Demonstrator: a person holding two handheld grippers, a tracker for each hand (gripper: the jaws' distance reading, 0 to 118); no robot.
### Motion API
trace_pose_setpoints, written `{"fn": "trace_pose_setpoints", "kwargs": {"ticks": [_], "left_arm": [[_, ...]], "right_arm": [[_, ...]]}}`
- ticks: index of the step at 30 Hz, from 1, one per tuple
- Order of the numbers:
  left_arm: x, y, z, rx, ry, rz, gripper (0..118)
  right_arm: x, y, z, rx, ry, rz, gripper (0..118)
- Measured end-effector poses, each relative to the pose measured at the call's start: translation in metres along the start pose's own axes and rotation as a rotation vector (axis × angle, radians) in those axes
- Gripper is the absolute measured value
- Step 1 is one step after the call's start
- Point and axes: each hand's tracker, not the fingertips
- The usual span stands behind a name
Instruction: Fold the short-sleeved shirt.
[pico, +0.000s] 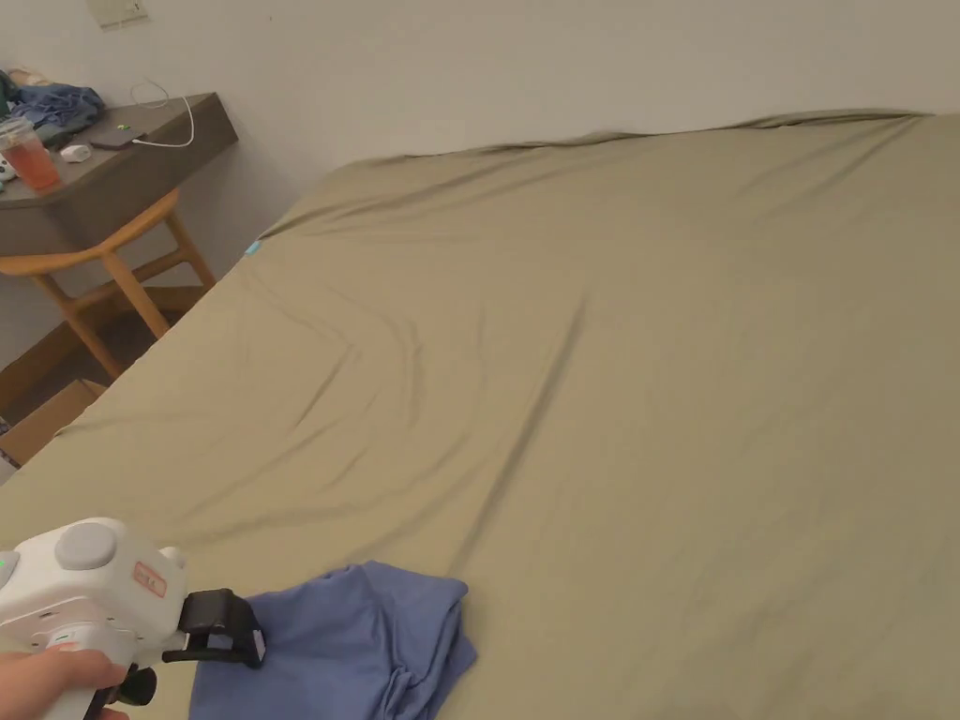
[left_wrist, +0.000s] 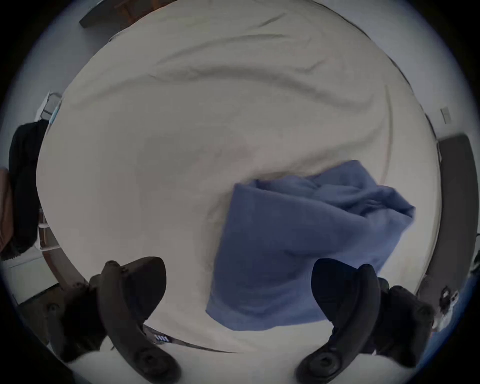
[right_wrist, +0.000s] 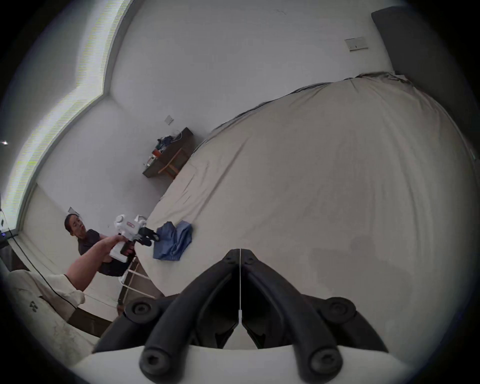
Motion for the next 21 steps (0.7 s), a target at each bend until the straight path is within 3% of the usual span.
{"fn": "trace_pose_setpoints", "kwargs": {"ticks": [3, 5, 6, 8, 9, 11, 15, 21], "left_arm": [[0.032, -0.006, 0.027, 0.066, -0.004, -0.048, 115], [0.056, -0.007, 0.052, 0.14, 0.001, -0.107, 103], [0.075, -0.01, 0.07, 0.201, -0.014, -0.128, 82], [0.11, -0.018, 0.108, 0.389, -0.042, -0.172, 15], [0.133, -0.028, 0.13, 0.516, -0.048, -0.223, 2], [0.175, -0.049, 0.17, 0.764, -0.07, -0.269, 2], [0.247, -0.086, 0.228, 1.016, -0.187, -0.337, 2], [0.324, -0.115, 0.254, 1.247, -0.203, -0.287, 2]], "right_arm": [[0.003, 0.003, 0.0, -0.007, -0.066, -0.019, 3], [0.007, 0.009, -0.001, -0.019, -0.139, -0.018, 3], [0.009, 0.016, 0.0, -0.02, -0.192, -0.008, 3], [0.009, 0.036, 0.008, 0.006, -0.291, 0.028, 3], [0.005, 0.05, 0.014, 0.038, -0.341, 0.062, 3], [-0.003, 0.079, 0.031, 0.132, -0.433, 0.114, 3], [-0.035, 0.129, 0.067, 0.397, -0.61, 0.214, 3], [-0.077, 0.163, 0.095, 0.596, -0.646, 0.286, 3]]}}
